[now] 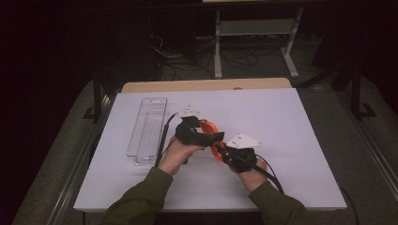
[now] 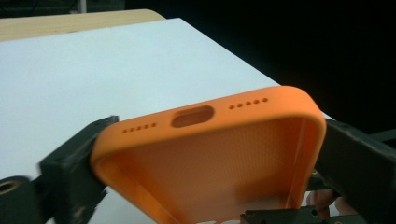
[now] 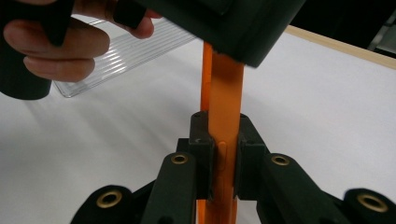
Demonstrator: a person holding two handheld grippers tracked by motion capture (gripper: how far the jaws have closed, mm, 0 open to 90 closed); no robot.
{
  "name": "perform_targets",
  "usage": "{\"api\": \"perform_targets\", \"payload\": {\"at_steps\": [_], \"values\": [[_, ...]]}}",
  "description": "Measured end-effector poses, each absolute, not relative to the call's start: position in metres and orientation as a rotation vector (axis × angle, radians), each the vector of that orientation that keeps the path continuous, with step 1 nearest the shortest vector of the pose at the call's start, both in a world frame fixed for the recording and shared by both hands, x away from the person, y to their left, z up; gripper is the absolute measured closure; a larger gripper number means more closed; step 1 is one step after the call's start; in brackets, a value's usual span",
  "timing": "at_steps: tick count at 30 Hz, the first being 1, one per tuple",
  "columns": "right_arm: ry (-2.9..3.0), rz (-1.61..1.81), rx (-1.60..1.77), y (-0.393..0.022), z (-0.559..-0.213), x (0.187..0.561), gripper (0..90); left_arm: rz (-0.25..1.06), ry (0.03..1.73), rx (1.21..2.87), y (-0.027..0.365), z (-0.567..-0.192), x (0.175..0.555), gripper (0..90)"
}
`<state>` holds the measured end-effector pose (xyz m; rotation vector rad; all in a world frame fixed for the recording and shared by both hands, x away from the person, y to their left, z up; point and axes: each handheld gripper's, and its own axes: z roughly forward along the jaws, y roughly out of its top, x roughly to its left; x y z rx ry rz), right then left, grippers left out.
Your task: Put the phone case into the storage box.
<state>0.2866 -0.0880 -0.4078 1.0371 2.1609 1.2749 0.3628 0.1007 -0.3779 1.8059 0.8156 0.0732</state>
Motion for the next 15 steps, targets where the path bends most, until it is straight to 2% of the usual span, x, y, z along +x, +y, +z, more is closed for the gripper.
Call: {"api": "perform_targets", "payload": {"at_steps": [6, 15], "values": [[2.158, 1.269, 1.024, -0.0872, -0.4080, 0.2856, 78.6, 0.073, 0.825, 1.788, 0.1026, -0.3772, 0.3626, 11.1], [2.158, 1.254, 1.008, -0.0872, -0.4086, 0.2857, 78.6, 0.095, 0.819, 1.794, 0.1022, -0.3768, 0.3607, 11.7]]}}
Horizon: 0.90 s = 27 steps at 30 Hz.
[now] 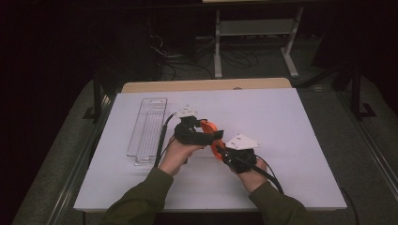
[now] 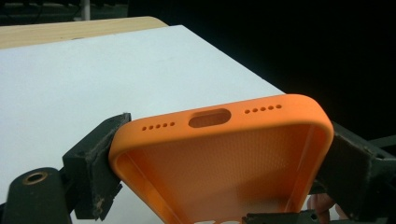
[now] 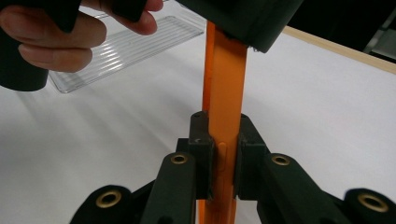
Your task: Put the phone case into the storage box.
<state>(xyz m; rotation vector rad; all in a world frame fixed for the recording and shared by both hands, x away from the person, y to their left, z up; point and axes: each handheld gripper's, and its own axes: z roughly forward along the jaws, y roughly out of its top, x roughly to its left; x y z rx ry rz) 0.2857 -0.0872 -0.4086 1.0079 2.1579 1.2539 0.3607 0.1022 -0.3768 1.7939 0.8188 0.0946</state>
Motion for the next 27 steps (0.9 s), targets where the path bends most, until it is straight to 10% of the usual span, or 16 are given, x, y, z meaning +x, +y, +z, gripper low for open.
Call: {"api": "perform_targets", "payload": {"at_steps": [27], "values": [[2.163, 1.267, 1.006, -0.0892, -0.4078, 0.2885, 66.6, 0.138, 0.788, 1.780, 0.1059, -0.3704, 0.3591, 14.7]]}}
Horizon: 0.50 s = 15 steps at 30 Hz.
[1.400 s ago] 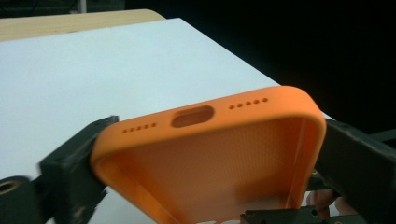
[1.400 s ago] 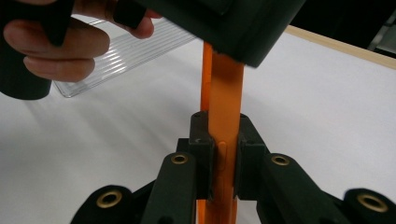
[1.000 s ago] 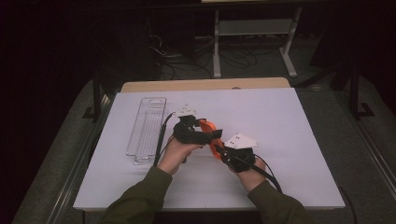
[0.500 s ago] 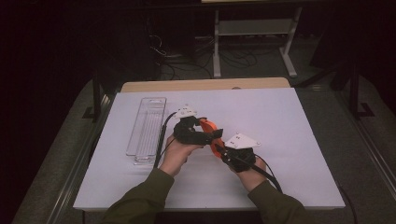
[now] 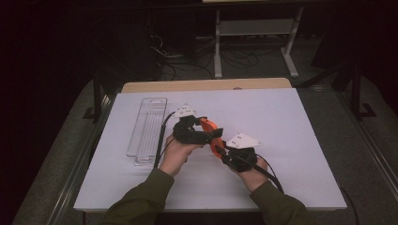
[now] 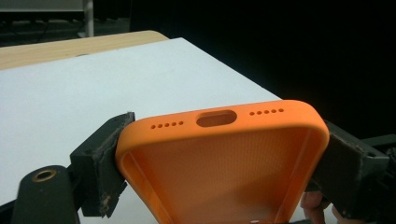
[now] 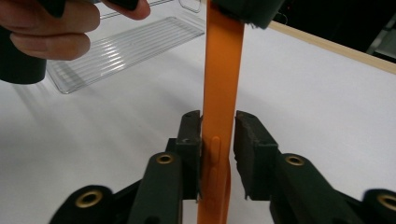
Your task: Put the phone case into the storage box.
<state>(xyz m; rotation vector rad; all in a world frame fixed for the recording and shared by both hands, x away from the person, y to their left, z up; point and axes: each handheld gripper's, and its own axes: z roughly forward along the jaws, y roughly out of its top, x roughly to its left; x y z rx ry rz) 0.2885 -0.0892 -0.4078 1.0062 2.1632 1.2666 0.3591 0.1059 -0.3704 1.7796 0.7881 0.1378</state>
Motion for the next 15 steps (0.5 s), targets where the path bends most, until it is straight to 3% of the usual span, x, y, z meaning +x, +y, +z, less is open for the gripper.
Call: {"api": "perform_targets", "payload": {"at_steps": [6, 15], "values": [[2.180, 1.295, 1.007, -0.0903, -0.4072, 0.2892, 57.0, 0.150, 0.782, 1.784, 0.1086, -0.3693, 0.3599, 14.8], [2.213, 1.298, 0.961, -0.0930, -0.4056, 0.2918, 30.6, 0.165, 0.784, 1.789, 0.1116, -0.3691, 0.3618, 14.9]]}}
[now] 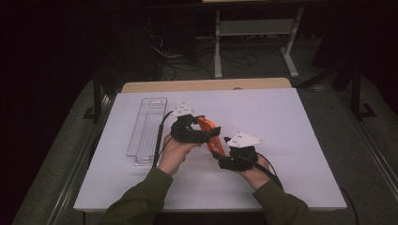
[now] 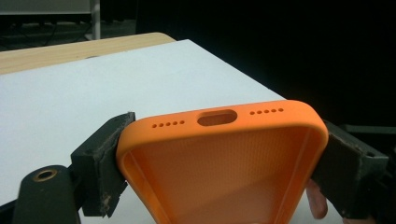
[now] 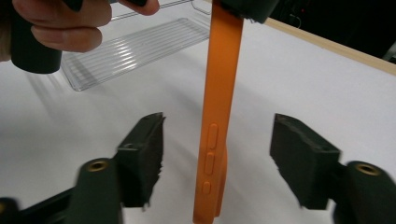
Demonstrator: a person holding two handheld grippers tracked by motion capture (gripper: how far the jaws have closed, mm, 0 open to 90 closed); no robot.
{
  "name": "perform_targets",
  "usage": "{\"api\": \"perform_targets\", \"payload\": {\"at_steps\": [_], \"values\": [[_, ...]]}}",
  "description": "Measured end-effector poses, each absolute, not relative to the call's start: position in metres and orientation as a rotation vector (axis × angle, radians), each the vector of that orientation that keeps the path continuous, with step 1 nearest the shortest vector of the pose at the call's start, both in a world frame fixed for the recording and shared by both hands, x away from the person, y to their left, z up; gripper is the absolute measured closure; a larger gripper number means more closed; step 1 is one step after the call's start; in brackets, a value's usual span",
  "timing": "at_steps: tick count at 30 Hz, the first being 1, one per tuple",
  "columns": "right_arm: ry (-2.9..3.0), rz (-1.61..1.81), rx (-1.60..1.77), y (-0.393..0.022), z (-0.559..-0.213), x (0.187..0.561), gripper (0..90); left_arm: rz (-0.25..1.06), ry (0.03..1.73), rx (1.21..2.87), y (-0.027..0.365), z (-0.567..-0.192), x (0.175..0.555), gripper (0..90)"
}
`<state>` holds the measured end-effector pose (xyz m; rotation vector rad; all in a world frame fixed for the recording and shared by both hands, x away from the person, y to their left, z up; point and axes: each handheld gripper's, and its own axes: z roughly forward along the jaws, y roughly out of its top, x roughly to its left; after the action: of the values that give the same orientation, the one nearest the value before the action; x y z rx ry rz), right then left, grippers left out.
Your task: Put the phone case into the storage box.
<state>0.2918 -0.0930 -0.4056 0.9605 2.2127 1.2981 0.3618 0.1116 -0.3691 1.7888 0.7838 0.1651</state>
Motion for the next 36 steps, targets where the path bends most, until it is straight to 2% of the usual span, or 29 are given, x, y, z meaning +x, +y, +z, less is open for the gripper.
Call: {"api": "perform_targets", "payload": {"at_steps": [3, 5, 7, 9, 24, 36], "values": [[2.226, 1.314, 0.969, -0.097, -0.405, 0.295, 23.4, 0.155, 0.801, 1.778, 0.112, -0.369, 0.361, 14.8], [2.246, 1.335, 0.974, -0.099, -0.405, 0.298, 12.9, 0.151, 0.806, 1.774, 0.112, -0.369, 0.360, 14.9], [2.261, 1.340, 0.968, -0.101, -0.406, 0.301, 8.9, 0.149, 0.805, 1.774, 0.112, -0.369, 0.361, 14.9], [2.285, 1.344, 0.973, -0.104, -0.406, 0.304, 0.0, 0.148, 0.805, 1.778, 0.113, -0.368, 0.361, 14.9], [2.307, 1.298, 0.982, -0.127, -0.403, 0.317, 0.0, 0.154, 0.797, 1.767, 0.119, -0.365, 0.363, 14.9], [2.307, 1.234, 1.015, -0.144, -0.409, 0.308, 0.0, 0.157, 0.792, 1.757, 0.124, -0.360, 0.361, 14.9]]}}
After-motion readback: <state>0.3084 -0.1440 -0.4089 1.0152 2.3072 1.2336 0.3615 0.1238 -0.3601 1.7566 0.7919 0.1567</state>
